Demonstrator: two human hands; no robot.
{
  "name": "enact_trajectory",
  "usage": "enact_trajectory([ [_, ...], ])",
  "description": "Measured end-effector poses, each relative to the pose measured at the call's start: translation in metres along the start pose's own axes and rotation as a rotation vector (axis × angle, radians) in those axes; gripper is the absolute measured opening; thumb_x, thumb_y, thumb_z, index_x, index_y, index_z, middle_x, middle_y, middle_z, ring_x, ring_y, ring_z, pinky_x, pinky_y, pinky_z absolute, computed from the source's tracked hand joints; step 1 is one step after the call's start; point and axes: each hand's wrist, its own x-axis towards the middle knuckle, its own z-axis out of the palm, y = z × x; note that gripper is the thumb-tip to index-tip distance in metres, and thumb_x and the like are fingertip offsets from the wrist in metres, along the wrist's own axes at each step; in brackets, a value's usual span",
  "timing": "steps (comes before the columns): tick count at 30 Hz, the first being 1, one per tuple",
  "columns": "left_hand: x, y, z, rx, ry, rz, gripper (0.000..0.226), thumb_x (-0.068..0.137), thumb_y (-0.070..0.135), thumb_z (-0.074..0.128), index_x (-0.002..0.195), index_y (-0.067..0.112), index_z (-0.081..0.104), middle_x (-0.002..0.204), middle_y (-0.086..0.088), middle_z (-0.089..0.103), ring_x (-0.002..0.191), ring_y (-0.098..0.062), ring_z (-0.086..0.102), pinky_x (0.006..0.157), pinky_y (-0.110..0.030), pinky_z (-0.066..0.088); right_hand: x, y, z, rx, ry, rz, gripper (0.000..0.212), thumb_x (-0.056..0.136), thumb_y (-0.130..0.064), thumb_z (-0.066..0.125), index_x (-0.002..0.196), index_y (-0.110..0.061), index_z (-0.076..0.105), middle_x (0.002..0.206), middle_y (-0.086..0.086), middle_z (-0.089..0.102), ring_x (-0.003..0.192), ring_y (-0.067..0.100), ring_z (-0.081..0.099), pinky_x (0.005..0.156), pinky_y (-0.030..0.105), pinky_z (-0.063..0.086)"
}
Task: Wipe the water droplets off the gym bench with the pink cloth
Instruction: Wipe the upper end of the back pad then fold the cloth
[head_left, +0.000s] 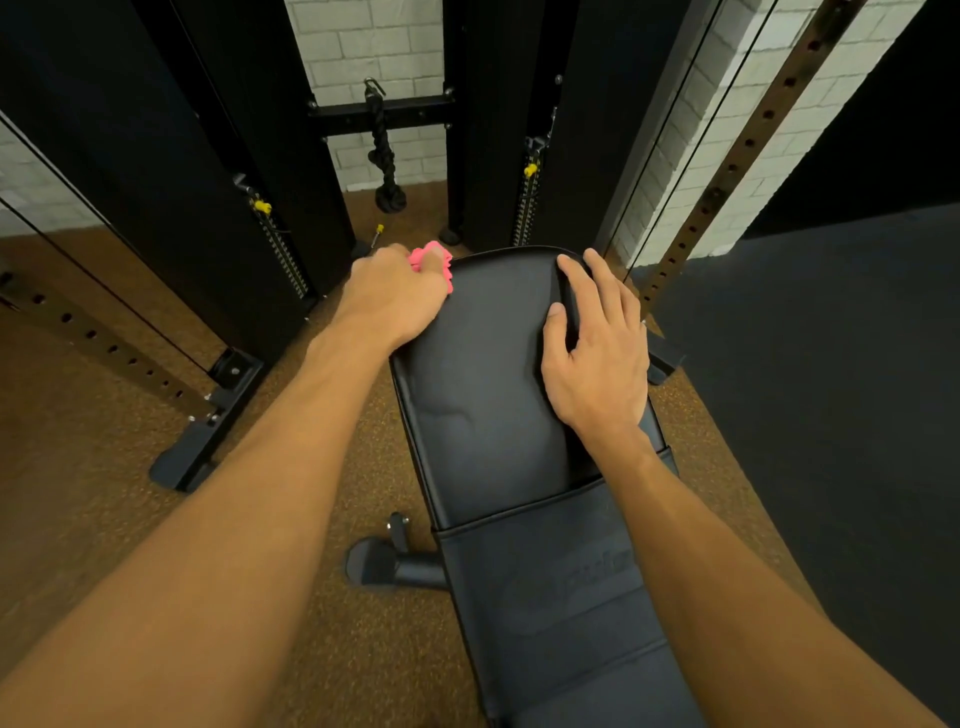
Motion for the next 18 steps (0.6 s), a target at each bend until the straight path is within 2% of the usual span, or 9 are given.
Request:
enact_trajectory([
  [2,-0.005,0.004,0.01,0.073,0.086,0.086,0.048,0.11,0.046,0.043,0.142,0.014,0.057,0.141,-0.015,0.057,0.128,-0.036,0.055,0.104,-0.044,0.044,0.0,0.0,0.001,-0.01,0.011,-0.01,0.051,0.109,-0.039,0.043,0.16,-0.034,0.045,0.171,-0.009,0.037,0.154,0.019,0.036,0.122,0.044,0.038],
  [5,-0.035,-0.011,0.032,0.037,0.236,0.207,0.055,0.11,0.035,0.048,0.16,0.013,0.037,0.153,-0.012,0.042,0.139,-0.031,0.043,0.112,-0.043,0.038,0.0,0.001,0.001,-0.018,0.019,-0.016,0.051,0.109,-0.038,0.044,0.16,-0.033,0.045,0.17,-0.009,0.037,0.153,0.02,0.037,0.12,0.042,0.039],
  [10,-0.099,-0.044,0.068,-0.121,0.375,0.1,0.068,0.112,0.032,0.043,0.169,0.014,0.01,0.167,-0.01,0.021,0.149,-0.028,0.035,0.117,-0.039,0.039,-0.001,0.001,0.001,-0.023,0.007,-0.009,0.051,0.11,-0.039,0.043,0.16,-0.033,0.044,0.171,-0.009,0.037,0.154,0.02,0.036,0.12,0.041,0.036],
  [12,-0.123,-0.049,0.082,-0.065,0.404,0.118,0.071,0.111,0.03,0.041,0.169,0.01,0.006,0.17,-0.014,0.017,0.155,-0.032,0.029,0.123,-0.045,0.039,0.0,0.001,0.001,-0.028,0.01,-0.009,0.051,0.11,-0.039,0.043,0.16,-0.034,0.044,0.171,-0.009,0.036,0.154,0.02,0.035,0.12,0.041,0.036],
  [15,-0.143,-0.051,0.102,0.132,0.433,0.209,0.074,0.111,0.026,0.045,0.169,0.004,0.005,0.176,-0.018,0.008,0.164,-0.037,0.006,0.131,-0.056,0.023,-0.001,0.001,0.002,-0.024,0.022,-0.015,0.051,0.109,-0.038,0.044,0.16,-0.033,0.045,0.17,-0.009,0.037,0.152,0.021,0.037,0.119,0.041,0.037],
  [18,-0.125,-0.041,0.102,0.345,0.417,0.339,0.072,0.11,0.027,0.043,0.169,0.003,0.009,0.177,-0.018,0.009,0.165,-0.038,-0.001,0.132,-0.06,0.011,-0.001,0.002,0.002,-0.023,0.026,-0.025,0.051,0.109,-0.037,0.044,0.16,-0.032,0.046,0.17,-0.008,0.038,0.151,0.022,0.038,0.118,0.042,0.039],
])
